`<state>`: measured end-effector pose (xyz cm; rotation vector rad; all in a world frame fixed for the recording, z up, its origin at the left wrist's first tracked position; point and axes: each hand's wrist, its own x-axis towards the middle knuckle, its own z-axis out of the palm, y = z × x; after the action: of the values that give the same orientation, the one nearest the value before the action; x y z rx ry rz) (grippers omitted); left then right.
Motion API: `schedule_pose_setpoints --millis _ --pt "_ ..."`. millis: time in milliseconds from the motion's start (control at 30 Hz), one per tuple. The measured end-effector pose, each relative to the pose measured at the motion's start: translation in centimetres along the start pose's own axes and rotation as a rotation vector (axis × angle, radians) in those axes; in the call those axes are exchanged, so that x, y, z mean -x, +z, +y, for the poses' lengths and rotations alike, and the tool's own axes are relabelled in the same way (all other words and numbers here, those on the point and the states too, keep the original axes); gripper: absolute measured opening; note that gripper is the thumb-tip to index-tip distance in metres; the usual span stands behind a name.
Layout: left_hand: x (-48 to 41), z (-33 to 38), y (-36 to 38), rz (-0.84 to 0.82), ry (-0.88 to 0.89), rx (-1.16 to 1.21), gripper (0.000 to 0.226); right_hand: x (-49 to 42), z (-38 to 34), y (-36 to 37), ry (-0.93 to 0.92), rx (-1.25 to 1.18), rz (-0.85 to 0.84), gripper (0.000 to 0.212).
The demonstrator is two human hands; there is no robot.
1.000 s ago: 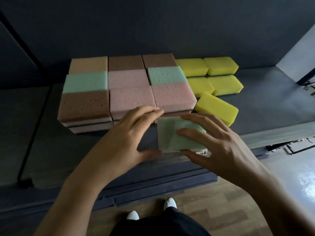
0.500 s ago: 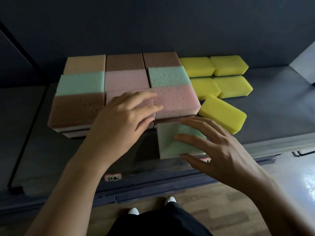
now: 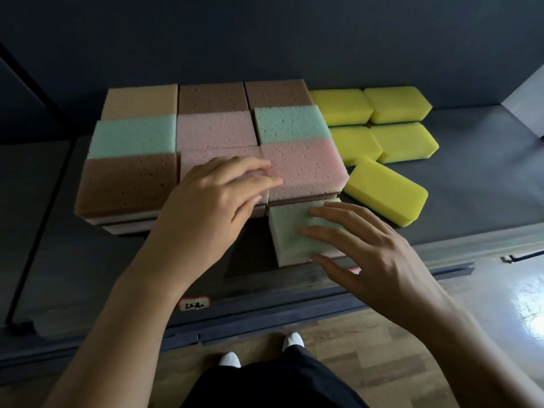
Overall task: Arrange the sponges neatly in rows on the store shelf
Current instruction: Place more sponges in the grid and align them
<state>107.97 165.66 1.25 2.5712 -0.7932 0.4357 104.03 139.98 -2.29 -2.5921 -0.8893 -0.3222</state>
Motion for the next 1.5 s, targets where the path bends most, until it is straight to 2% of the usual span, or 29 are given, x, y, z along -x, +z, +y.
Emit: schedule_pose_setpoints --millis 733,1200,1333,1500 --pt "-0.1 0.3 0.0 0.003 -0.012 -0.010 0.032 -0.3 0.1 0.3 -0.038 0.009 0.000 0.033" --pt "-0.1 0.3 -0.1 -0.015 -0.012 -0.034 0.033 -0.9 -0.1 0.3 0.037 -0.026 -0.025 0.033" --pt "0.1 0.9 -0.4 -0.048 -0.026 -0.069 0.035 -0.8 -0.5 -0.5 0.064 -0.038 -0.082 0.041" --pt "-0.1 1.8 -0.8 -0.001 0.018 -0.067 0.034 -0.3 -2.0 -2.1 0.139 -0.065 0.044 0.035"
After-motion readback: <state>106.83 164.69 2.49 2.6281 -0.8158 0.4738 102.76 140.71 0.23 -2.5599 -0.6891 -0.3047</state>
